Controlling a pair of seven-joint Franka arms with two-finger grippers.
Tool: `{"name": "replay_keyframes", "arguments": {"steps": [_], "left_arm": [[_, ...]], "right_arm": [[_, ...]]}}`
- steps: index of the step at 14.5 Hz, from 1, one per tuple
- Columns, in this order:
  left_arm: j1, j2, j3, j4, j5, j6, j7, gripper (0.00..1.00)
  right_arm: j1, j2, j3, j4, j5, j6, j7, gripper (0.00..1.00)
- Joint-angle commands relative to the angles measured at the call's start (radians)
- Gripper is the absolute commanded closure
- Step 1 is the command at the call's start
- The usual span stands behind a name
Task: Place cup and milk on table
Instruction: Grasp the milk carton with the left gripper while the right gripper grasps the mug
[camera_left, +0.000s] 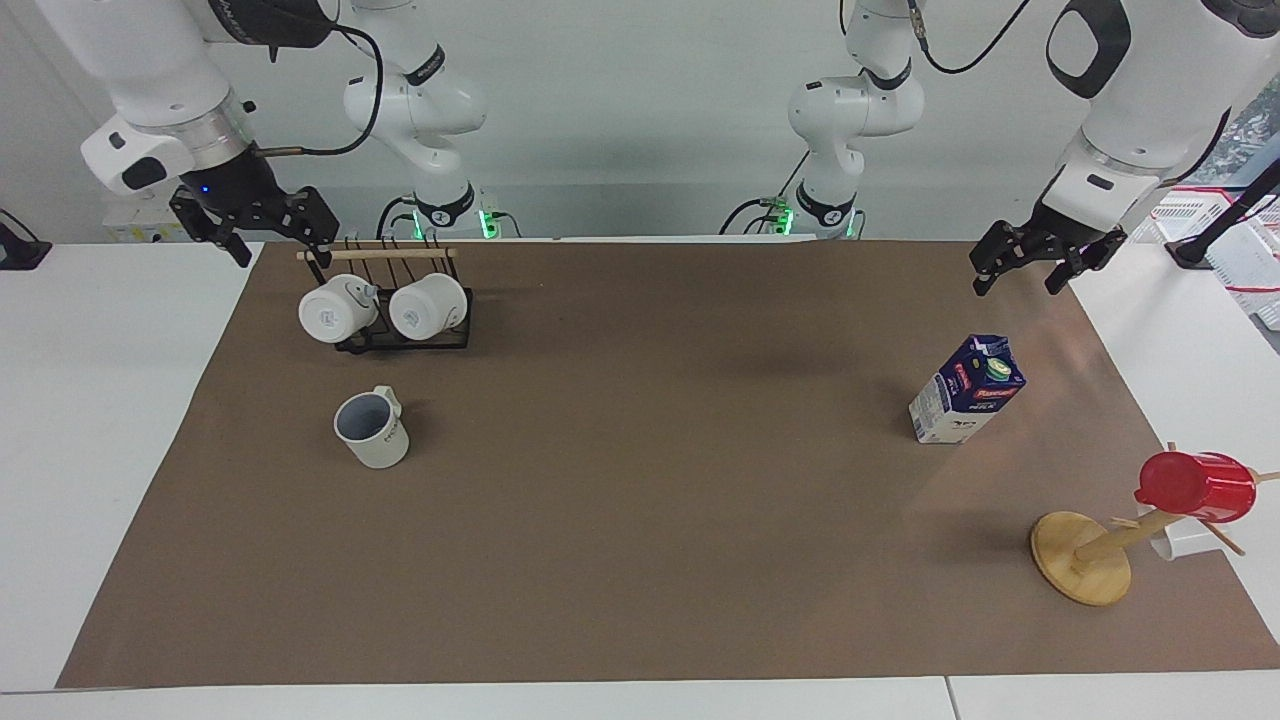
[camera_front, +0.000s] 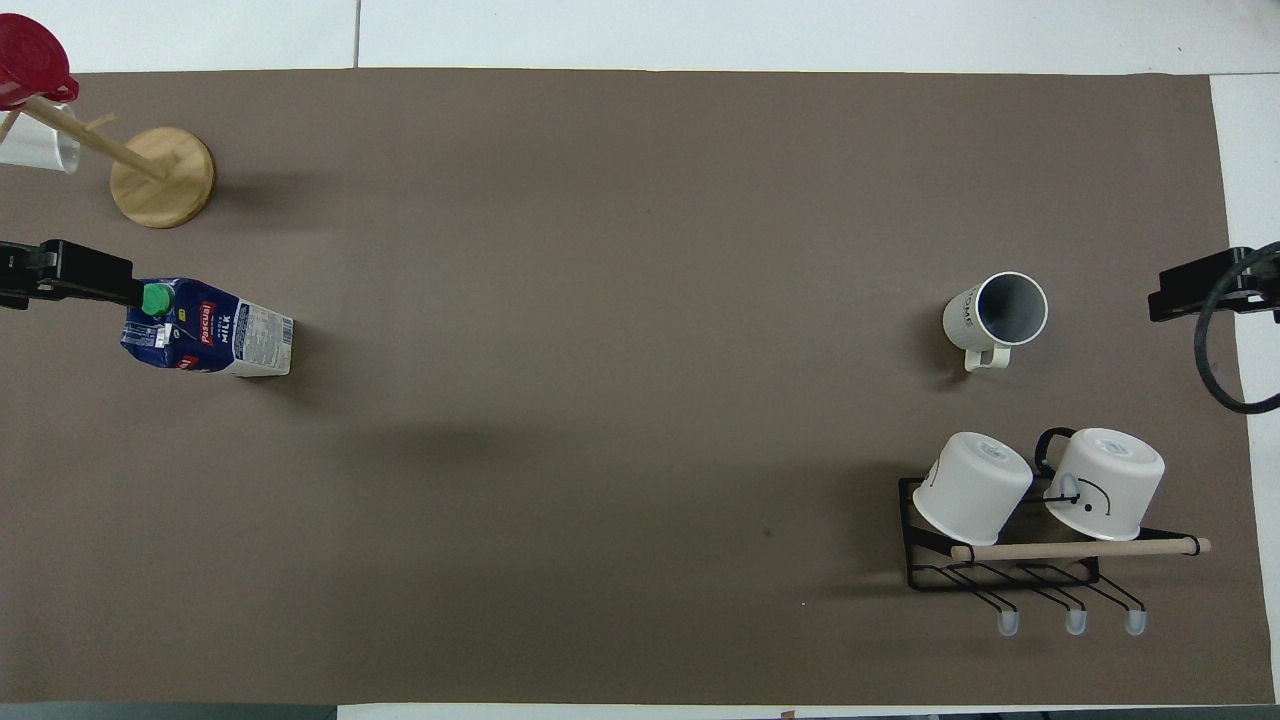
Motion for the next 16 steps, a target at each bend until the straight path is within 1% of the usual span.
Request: {"name": "replay_keyframes", "arguments": {"steps": [1, 3, 5, 8, 9, 10, 11, 12, 13, 15, 16], "left_arm": [[0.006, -0.018, 0.005, -0.029, -0.012, 0.021, 0.037, 0.0], [0.006, -0.024, 0.005, -0.047, -0.012, 0.038, 0.039, 0.0], [0.014, -0.04, 0.007, -0.104, -0.014, 0.097, 0.05, 0.0], [0.017, -0.032, 0.01, -0.15, -0.017, 0.166, 0.053, 0.0], [0.017, -0.032, 0.012, -0.182, -0.017, 0.205, 0.053, 0.0], [0.026, -0.03, 0.012, -0.205, -0.017, 0.237, 0.051, 0.0], [0.032, -0.027, 0.012, -0.221, -0.017, 0.259, 0.053, 0.0], [0.034, -0.023, 0.012, -0.237, -0.017, 0.28, 0.053, 0.0], [0.043, -0.011, 0.012, -0.253, -0.017, 0.309, 0.053, 0.0], [0.057, 0.005, 0.012, -0.283, -0.017, 0.375, 0.051, 0.0], [0.057, 0.005, 0.01, -0.305, -0.017, 0.397, 0.05, 0.0]], "right_arm": [[-0.009, -0.009, 0.002, -0.014, 0.007, 0.011, -0.007, 0.0], [-0.009, -0.009, 0.002, -0.014, 0.007, 0.011, -0.007, 0.0], [-0.009, -0.007, 0.002, -0.014, 0.007, 0.012, -0.008, 0.0], [-0.009, -0.009, 0.002, -0.017, 0.005, 0.02, -0.008, 0.0], [-0.009, -0.019, 0.002, -0.059, 0.005, 0.085, -0.024, 0.0], [-0.009, -0.05, 0.002, -0.126, 0.005, 0.139, -0.065, 0.0], [-0.013, -0.068, 0.001, -0.174, 0.005, 0.171, -0.121, 0.0], [-0.021, -0.066, -0.001, -0.2, 0.007, 0.211, -0.187, 0.0], [-0.028, -0.055, -0.001, -0.217, 0.007, 0.256, -0.232, 0.0], [-0.044, 0.017, -0.001, -0.222, 0.017, 0.308, -0.353, 0.0], [-0.062, 0.057, -0.001, -0.222, 0.02, 0.358, -0.439, 0.0]]}}
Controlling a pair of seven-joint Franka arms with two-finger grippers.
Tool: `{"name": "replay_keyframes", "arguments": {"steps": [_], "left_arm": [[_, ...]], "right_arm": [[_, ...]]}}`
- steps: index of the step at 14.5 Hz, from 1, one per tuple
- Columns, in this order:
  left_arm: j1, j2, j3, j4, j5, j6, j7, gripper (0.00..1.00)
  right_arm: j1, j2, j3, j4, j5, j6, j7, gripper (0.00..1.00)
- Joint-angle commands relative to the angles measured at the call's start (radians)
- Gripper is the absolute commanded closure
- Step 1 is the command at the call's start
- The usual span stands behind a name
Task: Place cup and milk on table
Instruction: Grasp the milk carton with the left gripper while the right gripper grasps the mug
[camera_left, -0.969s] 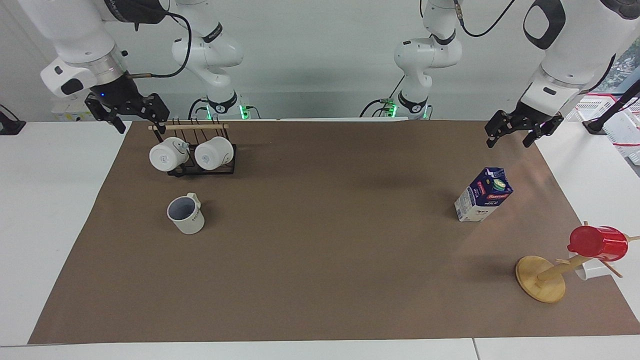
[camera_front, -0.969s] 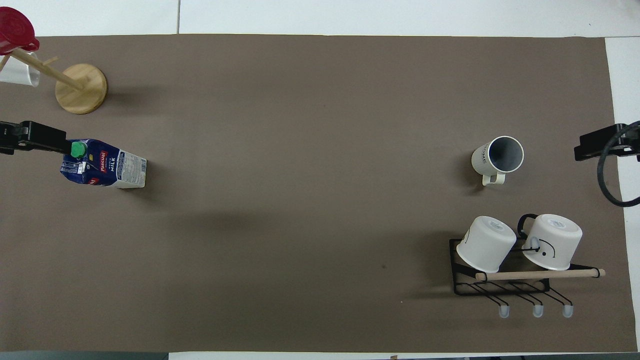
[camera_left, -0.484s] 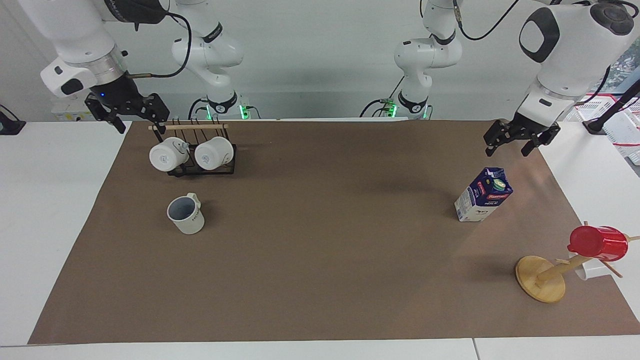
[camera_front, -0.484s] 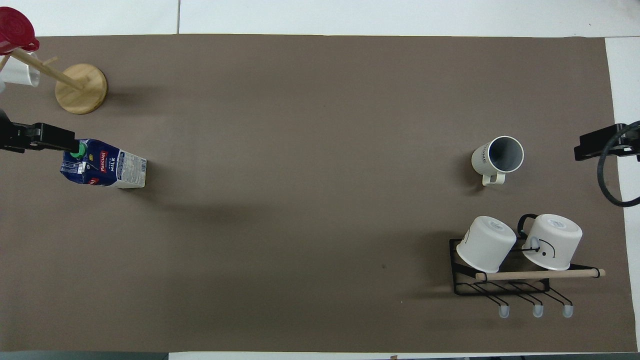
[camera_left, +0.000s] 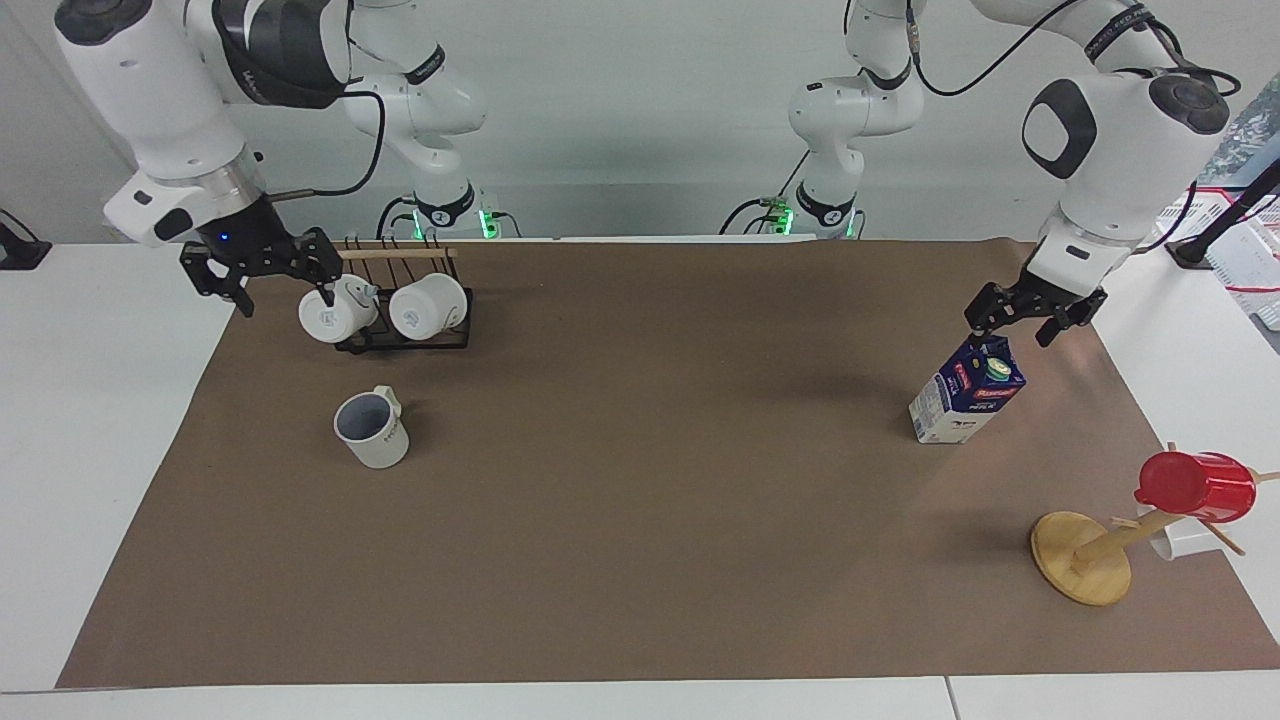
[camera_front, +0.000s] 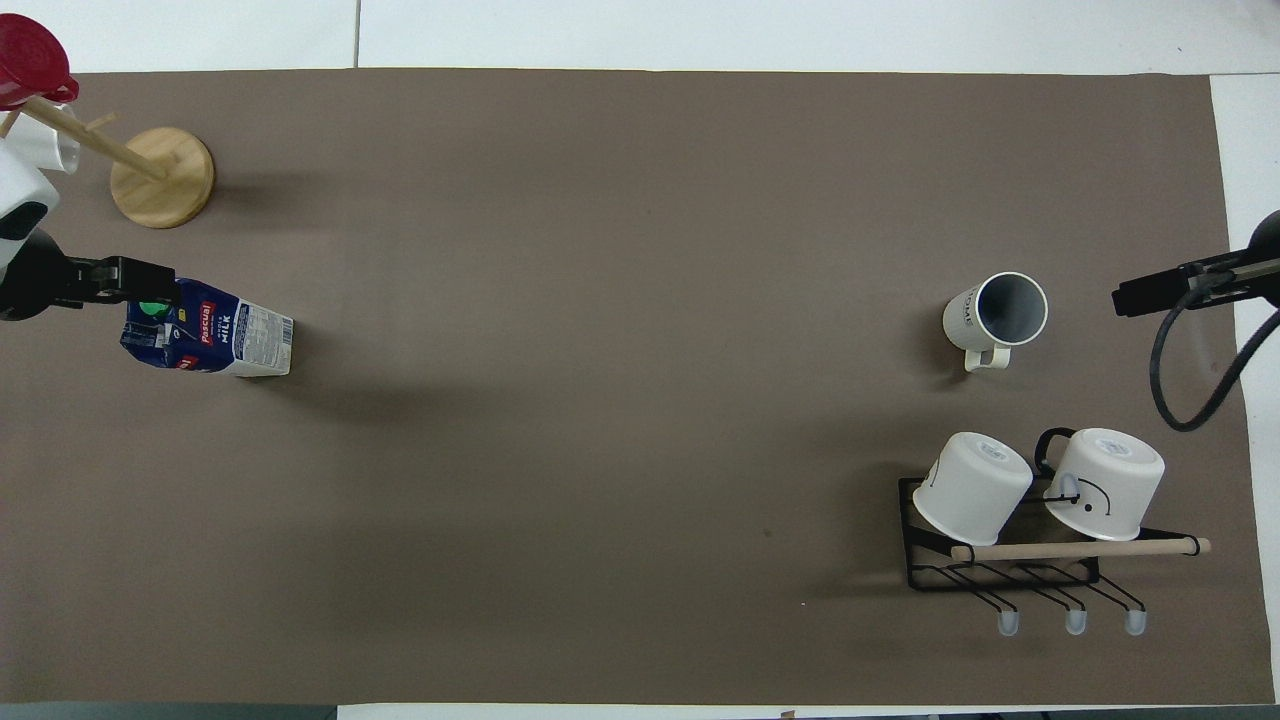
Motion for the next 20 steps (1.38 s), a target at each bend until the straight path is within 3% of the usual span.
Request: {"name": "replay_keyframes", "arguments": {"steps": [1, 7, 11, 12, 13, 14, 15, 16, 17, 20], "left_arm": [[0.01, -0.005, 0.001, -0.064, -0.017, 0.075, 0.018, 0.0], [0.002, -0.004, -0.001, -0.12, -0.018, 0.127, -0.02, 0.01], [0.001, -0.005, -0.001, -0.126, -0.018, 0.126, -0.023, 0.02], [0.001, -0.005, -0.001, -0.126, -0.018, 0.126, -0.03, 0.22], [0.001, -0.004, -0.001, -0.123, -0.018, 0.127, -0.042, 0.62], [0.001, -0.002, -0.001, -0.12, -0.018, 0.129, -0.048, 1.0], [0.001, -0.002, -0.001, -0.117, -0.018, 0.131, -0.05, 1.0], [0.003, -0.002, -0.001, -0.115, -0.018, 0.131, -0.05, 1.0], [0.009, -0.001, -0.001, -0.098, -0.018, 0.129, -0.05, 1.0], [0.001, -0.008, 0.001, -0.036, -0.018, 0.059, -0.051, 1.0]], "right_arm": [[-0.044, 0.091, 0.002, -0.027, 0.041, 0.126, -0.204, 0.0], [-0.036, 0.174, 0.004, -0.222, 0.069, 0.435, -0.354, 0.0], [-0.033, 0.228, 0.005, -0.227, 0.08, 0.517, -0.361, 0.0], [-0.032, 0.243, 0.005, -0.23, 0.094, 0.518, -0.363, 0.0], [-0.032, 0.247, 0.005, -0.243, 0.097, 0.53, -0.366, 0.0], [-0.032, 0.251, 0.005, -0.247, 0.098, 0.533, -0.38, 0.12], [-0.033, 0.251, 0.005, -0.247, 0.098, 0.535, -0.412, 0.41], [-0.032, 0.252, 0.004, -0.248, 0.098, 0.537, -0.442, 0.95], [-0.032, 0.251, 0.005, -0.25, 0.098, 0.537, -0.444, 1.0], [-0.03, 0.252, 0.005, -0.253, 0.098, 0.54, -0.421, 1.0]]}}
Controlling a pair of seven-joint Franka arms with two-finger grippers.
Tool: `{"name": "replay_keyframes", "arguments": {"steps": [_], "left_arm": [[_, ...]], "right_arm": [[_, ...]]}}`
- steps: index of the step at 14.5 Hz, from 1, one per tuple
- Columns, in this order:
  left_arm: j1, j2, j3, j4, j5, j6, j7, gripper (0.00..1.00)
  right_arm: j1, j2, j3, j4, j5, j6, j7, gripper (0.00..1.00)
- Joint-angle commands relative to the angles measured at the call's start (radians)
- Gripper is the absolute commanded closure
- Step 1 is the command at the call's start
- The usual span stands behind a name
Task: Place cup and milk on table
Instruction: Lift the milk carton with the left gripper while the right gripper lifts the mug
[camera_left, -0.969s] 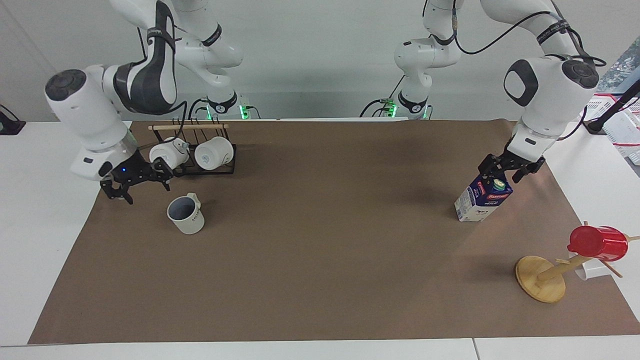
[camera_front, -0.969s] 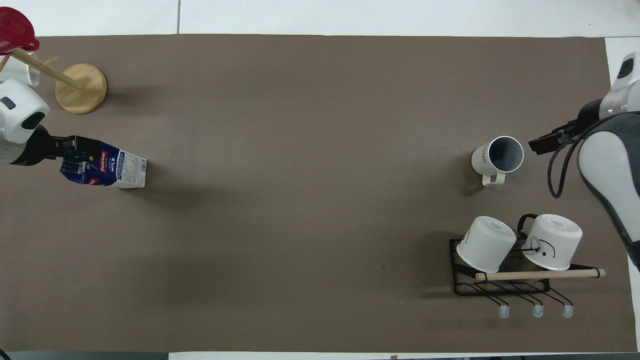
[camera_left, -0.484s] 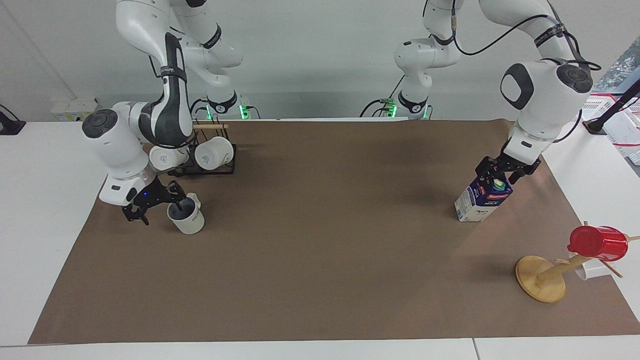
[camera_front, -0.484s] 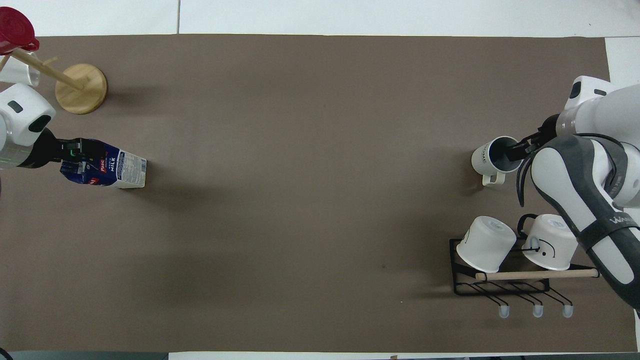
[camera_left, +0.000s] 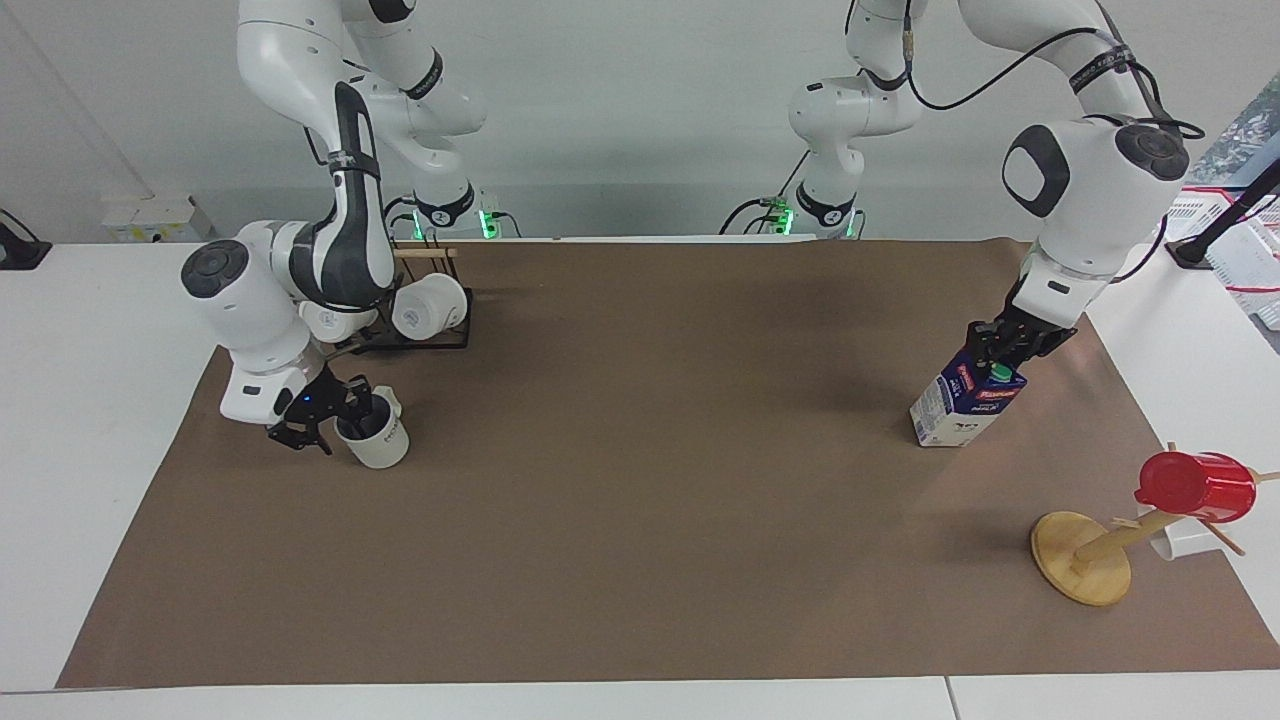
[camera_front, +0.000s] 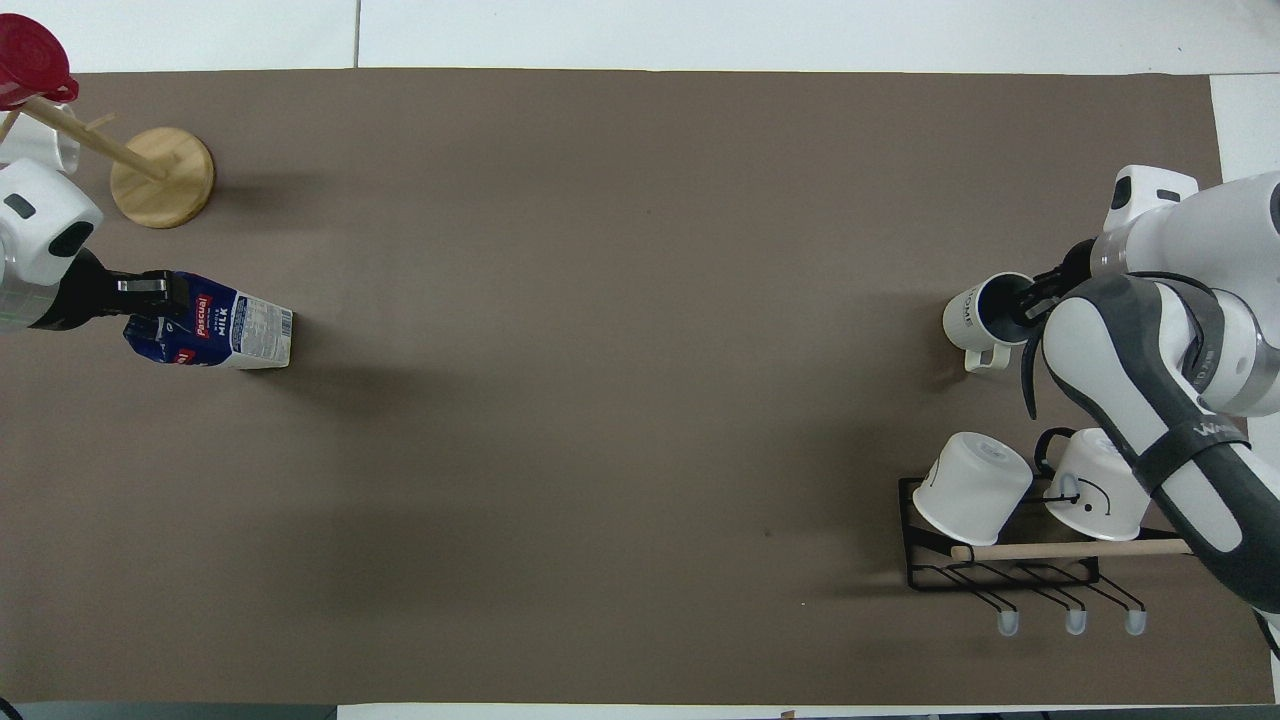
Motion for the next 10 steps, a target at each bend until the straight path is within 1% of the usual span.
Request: {"name": "replay_keyframes", "arguments": {"steps": [1, 3, 4, 5, 6, 7, 9, 10], "left_arm": [[-0.002, -0.023, 0.003, 0.057, -0.018, -0.078, -0.008, 1.0], [-0.003, -0.026, 0.003, 0.116, -0.017, -0.16, -0.01, 1.0], [-0.005, -0.023, 0.003, 0.153, -0.013, -0.21, -0.01, 1.0], [-0.004, -0.02, 0.003, 0.195, -0.009, -0.256, -0.008, 1.0], [-0.005, -0.015, 0.003, 0.23, -0.007, -0.287, -0.008, 1.0], [-0.007, -0.01, 0.002, 0.271, -0.006, -0.331, -0.01, 1.0], [-0.007, -0.006, -0.001, 0.354, -0.009, -0.417, -0.01, 1.0], [-0.008, 0.02, -0.006, 0.403, -0.006, -0.465, -0.01, 1.0]], "right_arm": [[-0.002, -0.008, 0.0, -0.019, 0.023, 0.027, -0.013, 1.0], [0.0, -0.007, 0.002, -0.007, 0.023, 0.012, 0.004, 1.0], [0.004, -0.007, 0.004, 0.021, 0.023, -0.008, 0.03, 1.0], [0.018, -0.007, 0.005, 0.063, 0.023, -0.061, 0.066, 1.0], [0.051, -0.007, 0.005, 0.117, 0.023, -0.135, 0.123, 1.0], [0.091, -0.004, 0.004, 0.149, 0.015, -0.173, 0.205, 1.0], [0.195, 0.009, 0.004, 0.162, 0.0, -0.159, 0.402, 1.0], [0.254, 0.016, 0.004, 0.161, -0.002, -0.133, 0.513, 1.0]]}}
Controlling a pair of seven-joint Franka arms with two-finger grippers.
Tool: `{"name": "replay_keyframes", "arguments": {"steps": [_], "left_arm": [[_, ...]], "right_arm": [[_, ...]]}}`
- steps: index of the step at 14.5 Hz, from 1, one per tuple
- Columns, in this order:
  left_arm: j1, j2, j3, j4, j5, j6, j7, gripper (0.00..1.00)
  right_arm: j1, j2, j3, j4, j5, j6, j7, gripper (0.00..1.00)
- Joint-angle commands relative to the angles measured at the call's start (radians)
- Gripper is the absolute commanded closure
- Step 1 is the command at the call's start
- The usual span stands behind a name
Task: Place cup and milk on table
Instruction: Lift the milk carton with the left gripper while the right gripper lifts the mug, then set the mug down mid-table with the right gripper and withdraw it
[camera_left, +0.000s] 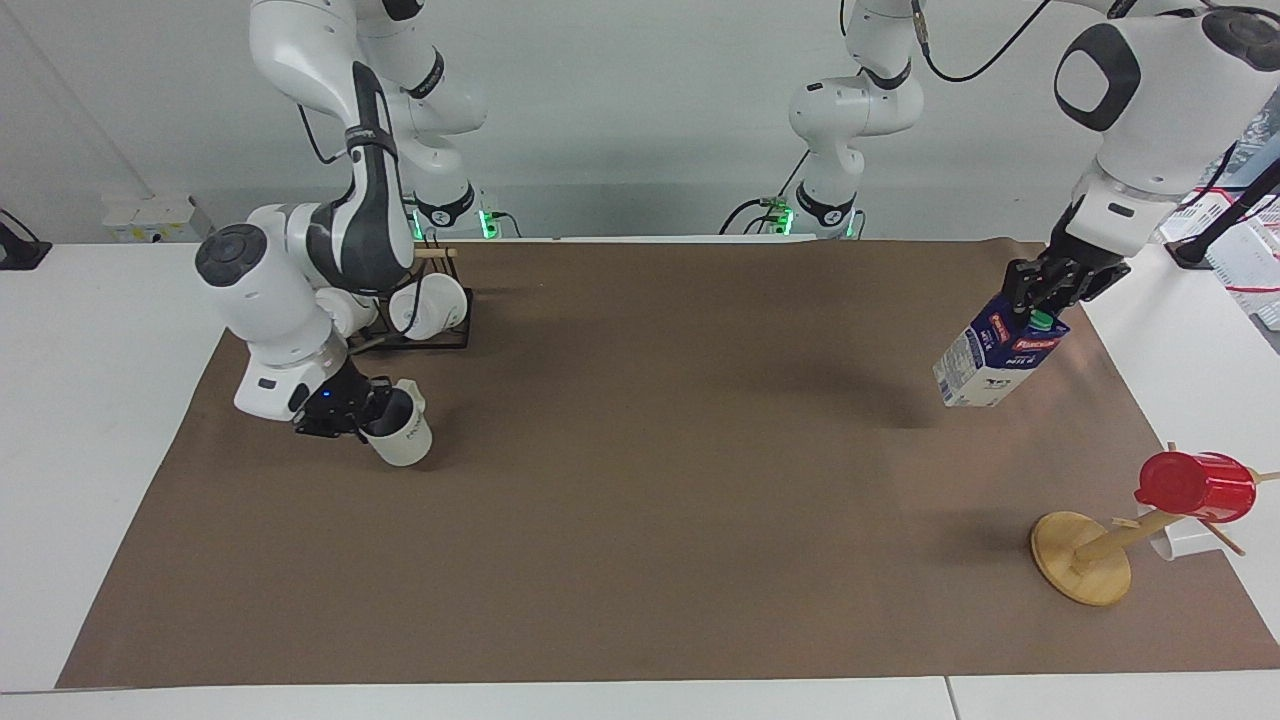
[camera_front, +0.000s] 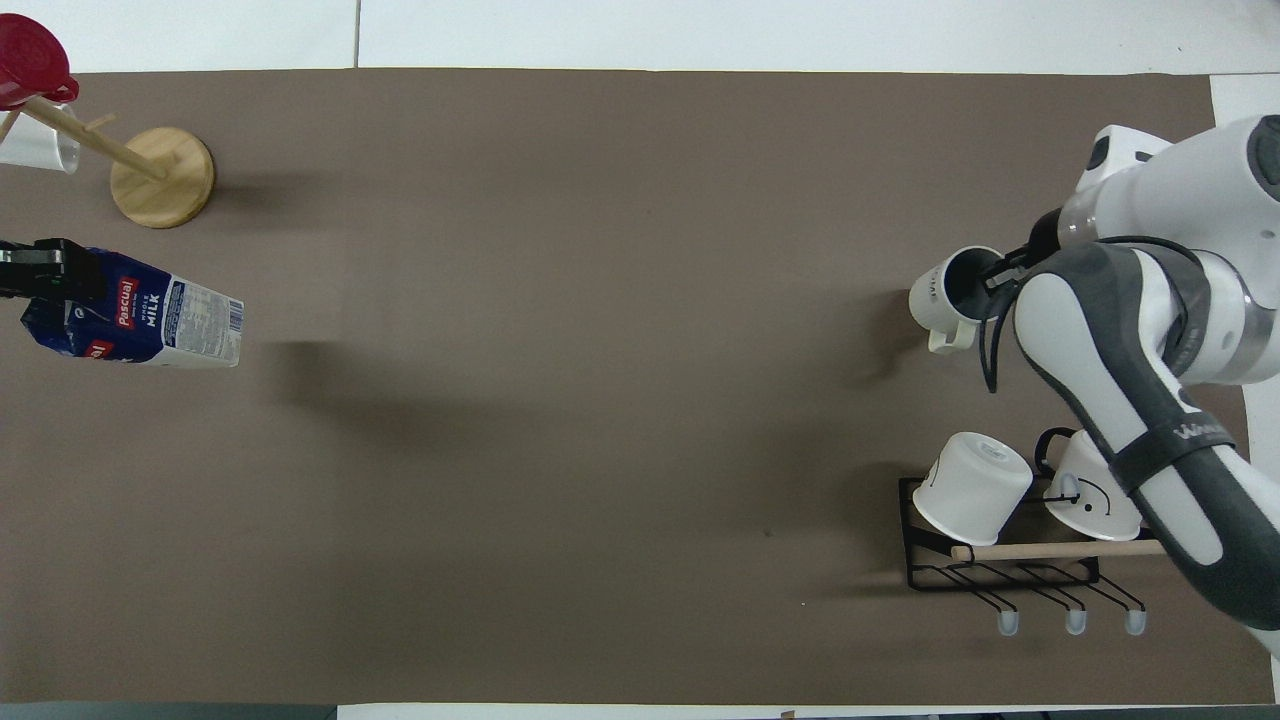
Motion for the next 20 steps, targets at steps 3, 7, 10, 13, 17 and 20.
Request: {"name": "replay_keyframes", "arguments": {"steps": [3, 7, 10, 13, 17, 20], "left_arm": [[-0.022, 0.055, -0.003, 0.133, -0.004, -0.138, -0.031, 1.0], [-0.021, 0.023, -0.003, 0.084, -0.003, -0.136, -0.074, 1.0], [-0.019, 0.018, -0.003, 0.072, -0.003, -0.127, -0.077, 1.0], [-0.034, 0.018, -0.005, 0.069, -0.001, -0.108, -0.112, 1.0], [-0.195, 0.035, -0.005, 0.055, 0.048, -0.023, -0.322, 1.0], [-0.313, 0.055, -0.005, 0.024, 0.048, 0.069, -0.466, 1.0]], "right_arm": [[0.233, 0.049, -0.001, 0.012, -0.045, 0.072, 0.348, 1.0], [0.333, 0.084, -0.001, 0.01, -0.055, 0.119, 0.49, 1.0], [0.331, 0.084, -0.001, -0.002, -0.085, 0.124, 0.493, 1.0], [0.335, 0.086, -0.001, -0.026, -0.085, 0.157, 0.499, 1.0], [0.343, 0.084, 0.001, -0.037, -0.085, 0.17, 0.528, 1.0], [0.343, 0.08, -0.001, -0.03, -0.084, 0.164, 0.558, 0.0]]}}
